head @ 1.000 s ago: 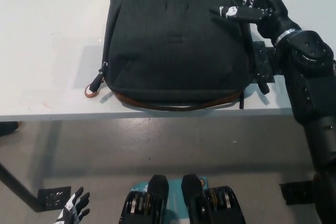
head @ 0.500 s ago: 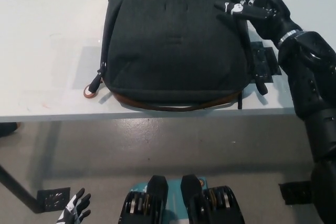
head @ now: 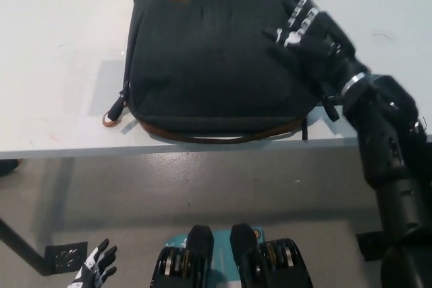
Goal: A bag is kept in the middle of the table with its flap loosely closed and the robot uses its right hand to adjust it and opens it
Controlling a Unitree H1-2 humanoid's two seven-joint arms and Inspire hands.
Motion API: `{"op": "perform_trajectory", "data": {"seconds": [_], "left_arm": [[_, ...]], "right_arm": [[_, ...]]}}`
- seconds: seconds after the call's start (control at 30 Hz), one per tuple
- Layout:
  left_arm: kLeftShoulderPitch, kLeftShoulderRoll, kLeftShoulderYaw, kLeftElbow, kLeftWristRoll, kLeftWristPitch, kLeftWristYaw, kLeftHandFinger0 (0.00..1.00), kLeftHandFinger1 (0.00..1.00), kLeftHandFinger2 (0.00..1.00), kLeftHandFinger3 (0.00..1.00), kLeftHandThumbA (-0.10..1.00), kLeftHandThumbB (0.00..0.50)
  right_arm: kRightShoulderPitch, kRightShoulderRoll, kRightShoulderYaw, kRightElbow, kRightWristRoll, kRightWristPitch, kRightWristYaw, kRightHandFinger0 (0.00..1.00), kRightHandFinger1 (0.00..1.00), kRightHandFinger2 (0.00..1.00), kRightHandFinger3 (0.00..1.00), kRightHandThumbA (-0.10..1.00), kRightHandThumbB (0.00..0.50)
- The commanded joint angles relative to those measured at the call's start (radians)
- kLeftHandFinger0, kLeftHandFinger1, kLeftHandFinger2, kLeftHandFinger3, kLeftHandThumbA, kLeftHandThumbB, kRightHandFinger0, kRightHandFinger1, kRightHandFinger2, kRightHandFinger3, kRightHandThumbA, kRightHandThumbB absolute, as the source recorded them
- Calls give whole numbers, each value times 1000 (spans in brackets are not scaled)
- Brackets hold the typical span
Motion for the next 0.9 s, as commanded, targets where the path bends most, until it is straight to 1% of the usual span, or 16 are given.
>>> {"op": "perform_trajectory", "data": {"seconds": [0.0, 0.1, 0.13, 0.17, 0.2, 0.23, 0.27, 0.3, 0.33, 0.37, 0.4, 0.43, 0.47, 0.57, 0.67, 0.87], "left_arm": [[-12, 22, -1, -18, -2, -6, -15, 1000, 1000, 1000, 1000, 1000, 33], [-16, 24, -2, -22, 5, 1, -13, 1000, 1000, 1000, 1000, 1000, 38], [-19, 24, -3, -21, 7, 0, -12, 1000, 1000, 1000, 1000, 1000, 33], [-23, 25, -3, -20, 8, 1, -13, 1000, 1000, 1000, 1000, 1000, 33], [-24, 25, -3, -22, 7, 3, -14, 1000, 1000, 1000, 1000, 1000, 31], [-27, 25, -3, -20, 3, 1, -15, 1000, 1000, 1000, 1000, 1000, 17], [-29, 27, -2, -21, 4, 1, -15, 1000, 1000, 1000, 1000, 1000, 6], [-31, 28, -1, -21, 5, 2, -15, 1000, 1000, 1000, 1000, 1000, 5], [-33, 29, -1, -21, 7, 3, -15, 1000, 1000, 1000, 1000, 1000, 11], [-33, 29, 0, -22, 9, 5, -14, 1000, 1000, 1000, 1000, 1000, 15], [-34, 30, 0, -22, 10, 5, -14, 1000, 1000, 1000, 1000, 1000, 15], [-34, 33, 0, -26, 12, 5, -16, 1000, 1000, 1000, 1000, 1000, 2], [-36, 35, 1, -25, 8, 4, -18, 1000, 1000, 1000, 1000, 1000, 2], [-39, 36, 2, -25, -3, 6, -23, 1000, 1000, 1000, 1000, 1000, 0], [-40, 38, 2, -23, 1, 5, -23, 1000, 1000, 1000, 1000, 1000, 0], [-46, 39, 0, -21, 0, 3, -24, 1000, 1000, 1000, 1000, 1000, 0]], "right_arm": [[-7, 41, 18, -33, 62, 59, 79, 1000, 1000, 1000, 1000, 1000, 412], [4, 44, 41, -31, 41, 59, 78, 974, 1000, 1000, 1000, 1000, 397], [9, 44, 45, -33, 35, 68, 71, 803, 933, 1000, 1000, 981, 405], [10, 42, 44, -34, 36, 70, 69, 612, 720, 788, 952, 883, 356], [14, 44, 43, -49, 47, 116, 60, 565, 671, 758, 886, 840, 374], [11, 49, 29, -47, 60, 141, 39, 389, 494, 625, 717, 616, 327], [3, 63, 15, -31, 34, 111, -31, 97, 283, 521, 576, 278, 285], [5, 67, 26, -33, -5, 70, -69, 11, 183, 492, 278, -53, 227], [7, 78, 25, -36, -39, 42, -131, 0, 166, 641, 239, -98, 209], [6, 81, 22, -37, -39, 41, -145, 0, 174, 650, 316, -100, 181], [7, 82, 20, -39, -39, 41, -151, 0, 194, 655, 589, -100, 142], [8, 88, 15, -41, -47, 29, -175, 0, 199, 625, 712, -100, 138], [11, 86, 18, -41, -60, -1, -185, 0, 226, 632, 741, -100, 125], [9, 94, -9, -47, -38, 0, -207, 0, 240, 666, 810, -100, 96], [15, 95, -15, -61, -38, 2, -224, 0, 243, 635, 802, -100, 120], [29, 84, -16, -83, -30, 22, -231, 0, 276, 652, 789, -100, 142]]}}
